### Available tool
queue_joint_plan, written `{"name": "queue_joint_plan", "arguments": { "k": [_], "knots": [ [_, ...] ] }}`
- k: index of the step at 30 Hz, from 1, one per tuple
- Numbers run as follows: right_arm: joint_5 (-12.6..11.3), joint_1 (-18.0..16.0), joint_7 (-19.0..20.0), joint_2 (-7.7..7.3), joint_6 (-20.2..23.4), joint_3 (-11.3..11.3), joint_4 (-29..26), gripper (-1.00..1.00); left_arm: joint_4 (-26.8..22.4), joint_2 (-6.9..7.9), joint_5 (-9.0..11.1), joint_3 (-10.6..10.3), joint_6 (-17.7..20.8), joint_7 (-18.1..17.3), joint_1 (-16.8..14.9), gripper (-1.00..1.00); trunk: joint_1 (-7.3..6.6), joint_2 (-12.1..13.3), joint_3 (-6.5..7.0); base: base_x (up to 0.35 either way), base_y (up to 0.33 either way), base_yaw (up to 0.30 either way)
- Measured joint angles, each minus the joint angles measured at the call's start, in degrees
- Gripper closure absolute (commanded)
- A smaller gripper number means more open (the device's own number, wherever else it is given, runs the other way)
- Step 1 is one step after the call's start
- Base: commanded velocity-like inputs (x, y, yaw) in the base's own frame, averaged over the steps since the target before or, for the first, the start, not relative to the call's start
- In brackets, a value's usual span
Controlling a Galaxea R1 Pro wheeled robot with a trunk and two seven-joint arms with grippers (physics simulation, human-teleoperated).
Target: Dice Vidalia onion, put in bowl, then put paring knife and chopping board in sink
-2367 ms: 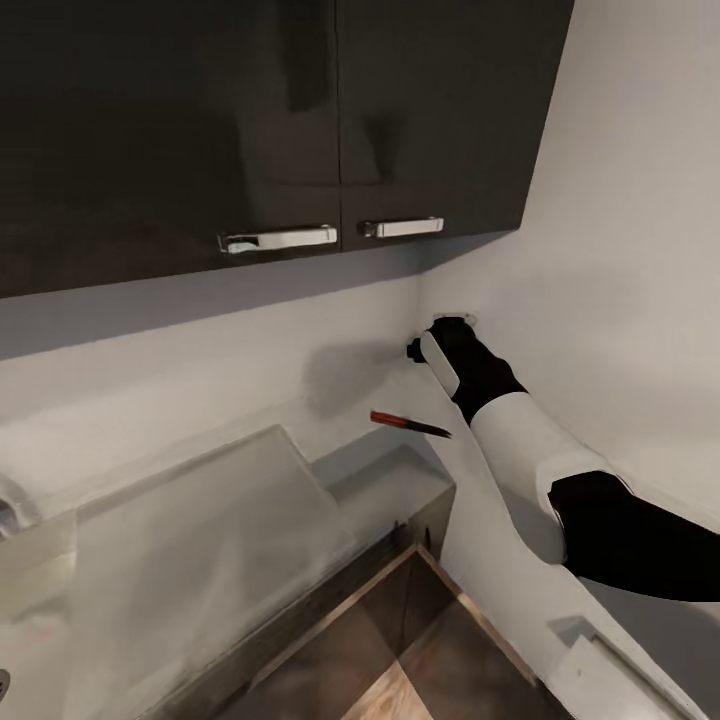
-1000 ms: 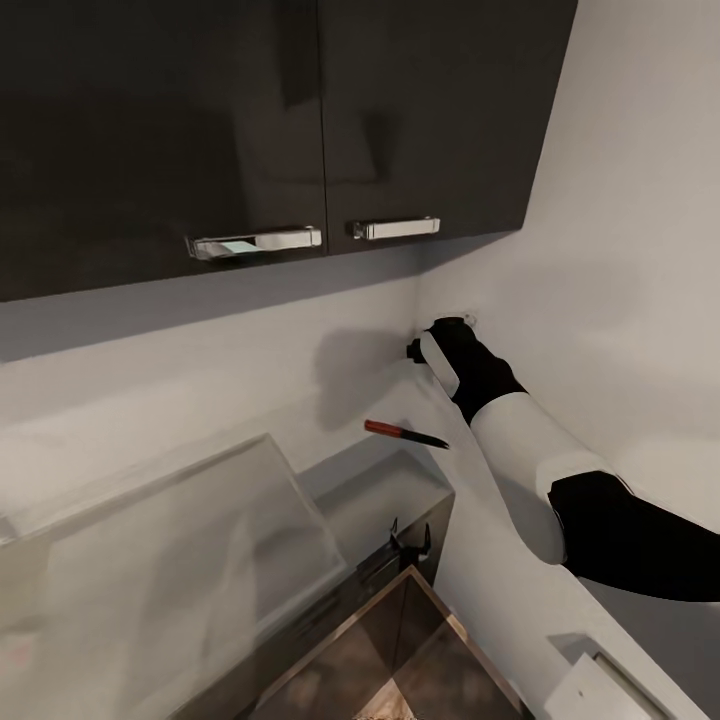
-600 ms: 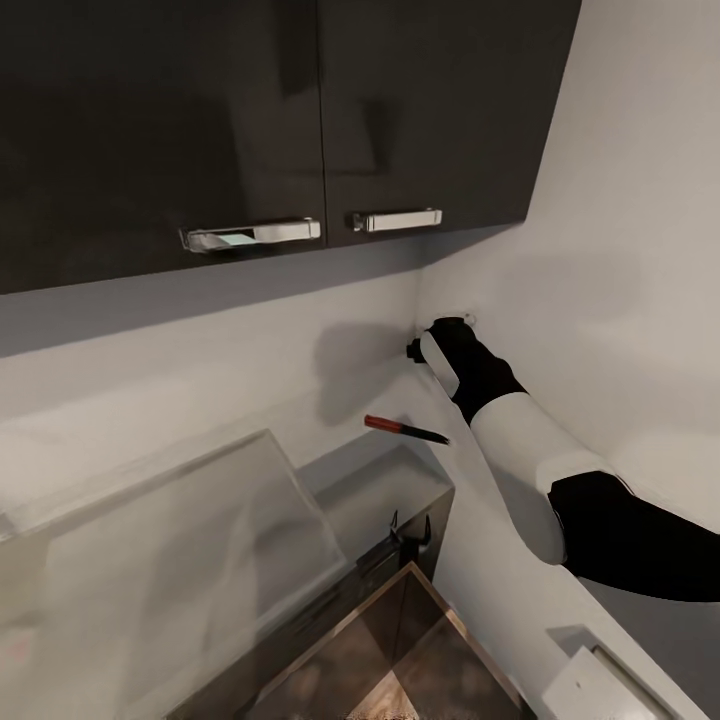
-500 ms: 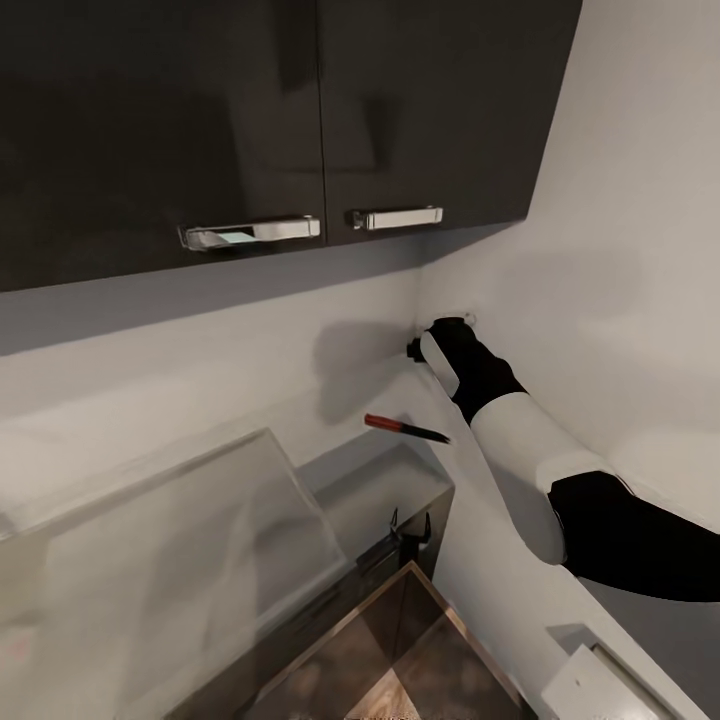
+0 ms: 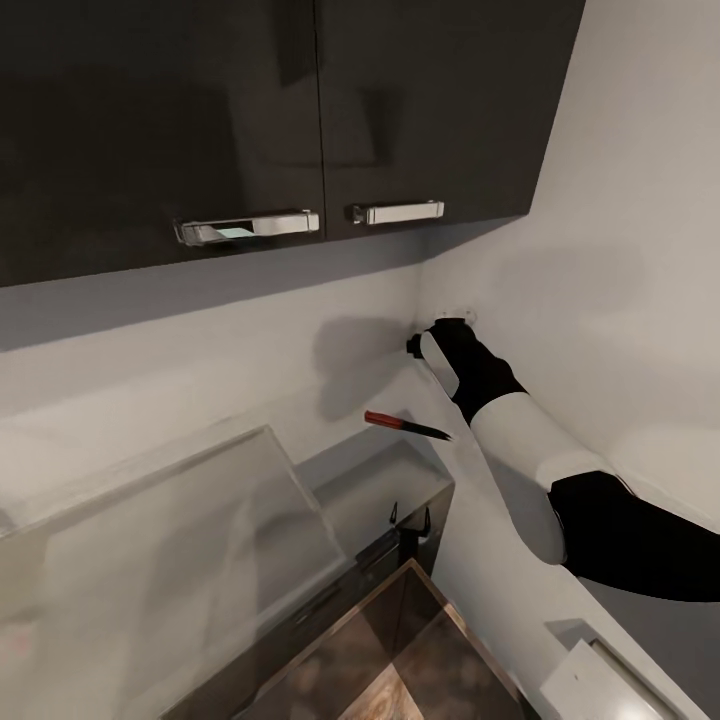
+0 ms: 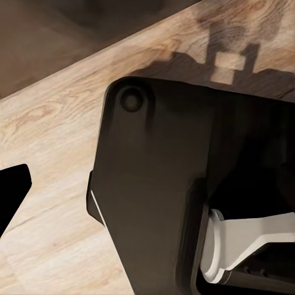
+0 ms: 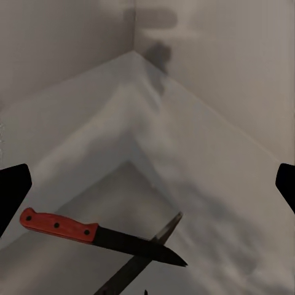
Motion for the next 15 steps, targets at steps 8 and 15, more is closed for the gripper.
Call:
{"name": "queue_joint_plan", "arguments": {
  "k": [8, 15],
  "knots": [
    [0.1, 0.0, 0.06, 0.0, -5.7, 0.03, 0.14, -1.0, 0.16, 0.15, -0.01, 0.05, 0.0, 0.02, 0.0, -1.0, 0.0, 0.0, -0.01, 0.0, 0.0, 0.0],
    [0.29, 0.03, 0.07, 0.0, -6.7, 0.06, 0.65, -1.0, 0.65, 0.17, -0.05, 0.08, 0.0, 0.02, 0.0, -1.0, 0.0, 0.0, -0.01, 0.0, 0.0, 0.0]
  ]
}}
